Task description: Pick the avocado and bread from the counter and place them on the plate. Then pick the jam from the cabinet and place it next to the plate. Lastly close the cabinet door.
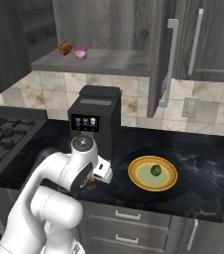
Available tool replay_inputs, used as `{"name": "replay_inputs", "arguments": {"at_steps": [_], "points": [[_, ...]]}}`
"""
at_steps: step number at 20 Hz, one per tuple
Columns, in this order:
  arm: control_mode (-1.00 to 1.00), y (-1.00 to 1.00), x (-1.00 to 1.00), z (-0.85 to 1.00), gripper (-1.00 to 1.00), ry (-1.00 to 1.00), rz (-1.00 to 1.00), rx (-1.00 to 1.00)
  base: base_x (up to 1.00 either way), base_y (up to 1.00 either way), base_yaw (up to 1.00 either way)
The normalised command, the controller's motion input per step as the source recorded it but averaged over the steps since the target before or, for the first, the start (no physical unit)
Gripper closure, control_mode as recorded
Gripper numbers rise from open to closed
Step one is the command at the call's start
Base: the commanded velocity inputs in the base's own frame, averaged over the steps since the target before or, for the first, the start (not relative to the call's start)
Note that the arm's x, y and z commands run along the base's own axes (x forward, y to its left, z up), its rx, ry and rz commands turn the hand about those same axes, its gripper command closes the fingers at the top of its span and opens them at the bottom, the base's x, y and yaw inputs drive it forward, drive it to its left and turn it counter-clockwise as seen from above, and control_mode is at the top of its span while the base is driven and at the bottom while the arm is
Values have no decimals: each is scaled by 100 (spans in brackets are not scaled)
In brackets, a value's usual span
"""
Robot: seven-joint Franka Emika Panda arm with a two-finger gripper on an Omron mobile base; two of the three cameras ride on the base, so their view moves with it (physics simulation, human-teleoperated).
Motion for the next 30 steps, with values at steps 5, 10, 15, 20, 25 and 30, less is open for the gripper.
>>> {"name": "replay_inputs", "arguments": {"at_steps": [5, 10, 15, 20, 25, 30], "points": [[-100, -47, 0, 24, 100, -3, -7, 0, 0, 0, 0], [-100, -42, 0, 37, 100, 3, -11, 0, 0, 0, 0], [-100, -33, 8, 18, 100, 5, -21, 0, 0, 0, 0], [-100, -38, 15, 5, 100, 6, -20, 0, 0, 0, 0], [-100, -39, 20, 0, 100, 2, -9, 0, 0, 0, 0], [-100, -39, 23, 0, 100, 0, -1, 0, 0, 0, 0]]}}
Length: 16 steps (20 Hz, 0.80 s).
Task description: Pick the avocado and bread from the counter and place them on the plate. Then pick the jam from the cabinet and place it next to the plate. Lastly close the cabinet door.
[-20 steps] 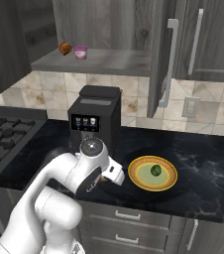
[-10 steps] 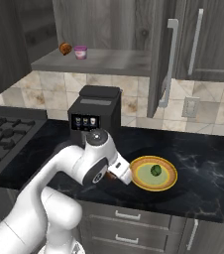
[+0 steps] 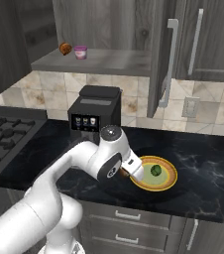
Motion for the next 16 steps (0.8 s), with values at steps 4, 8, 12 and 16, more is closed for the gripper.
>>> {"name": "replay_inputs", "arguments": {"at_steps": [4, 8, 12, 16], "points": [[-100, -31, 28, 0, 100, 0, 0, 0, 0, 0, 0], [-100, -24, 28, -1, 100, 2, 0, 0, 0, 0, 0], [-100, -17, 27, -15, 100, 6, 0, 0, 0, 0, 0], [-100, -14, 25, -22, 100, 8, 0, 0, 0, 0, 0]]}}
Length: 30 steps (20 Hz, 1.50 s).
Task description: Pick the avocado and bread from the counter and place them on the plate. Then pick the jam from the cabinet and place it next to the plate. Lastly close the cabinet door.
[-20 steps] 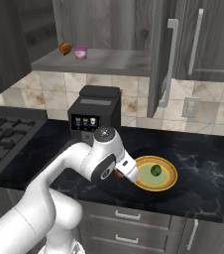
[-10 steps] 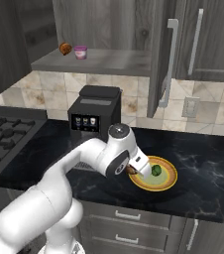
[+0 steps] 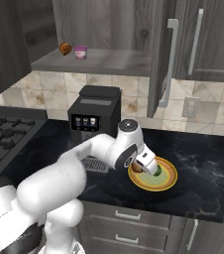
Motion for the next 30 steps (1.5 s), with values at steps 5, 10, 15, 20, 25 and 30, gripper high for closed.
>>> {"name": "replay_inputs", "arguments": {"at_steps": [5, 10, 15, 20, 25, 30], "points": [[-100, -7, 22, -26, 100, 10, 0, 0, 0, 0, 0], [-100, -7, 13, -26, 100, 8, 0, 0, 0, 0, 0], [-100, -8, 8, -28, 100, 3, 0, 0, 0, 0, 0], [-100, -7, 8, -28, 100, 0, -1, 0, 0, 0, 0], [-100, -7, 12, -25, 100, 0, 0, 0, 0, 0, 0], [-100, -5, 18, -20, 100, 0, 0, 0, 0, 0, 0]]}}
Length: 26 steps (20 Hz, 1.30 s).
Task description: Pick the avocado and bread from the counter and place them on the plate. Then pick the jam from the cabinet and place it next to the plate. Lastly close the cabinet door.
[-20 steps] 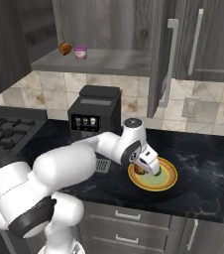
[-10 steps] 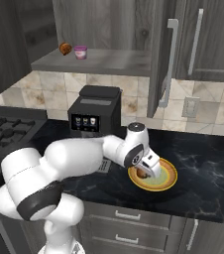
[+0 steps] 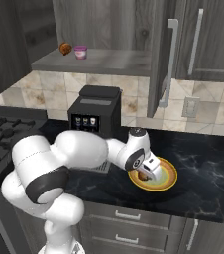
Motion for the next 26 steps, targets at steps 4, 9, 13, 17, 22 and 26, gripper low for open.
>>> {"name": "replay_inputs", "arguments": {"at_steps": [4, 9, 13, 17, 22, 26], "points": [[-100, -1, 20, -20, 100, 1, 0, 0, 0, 0, 0], [-100, -1, 16, -19, 100, 1, 0, 0, 0, 0, 0], [-100, -6, 14, -14, 100, 1, 0, 0, 0, 0, 0], [-100, -5, 8, -11, -100, 1, 0, 0, 0, 0, 0], [-100, -7, -3, -1, -100, 0, 0, 0, 0, 0, 0], [-100, -1, -17, 17, -100, 0, 0, 0, 0, 0, 0]]}}
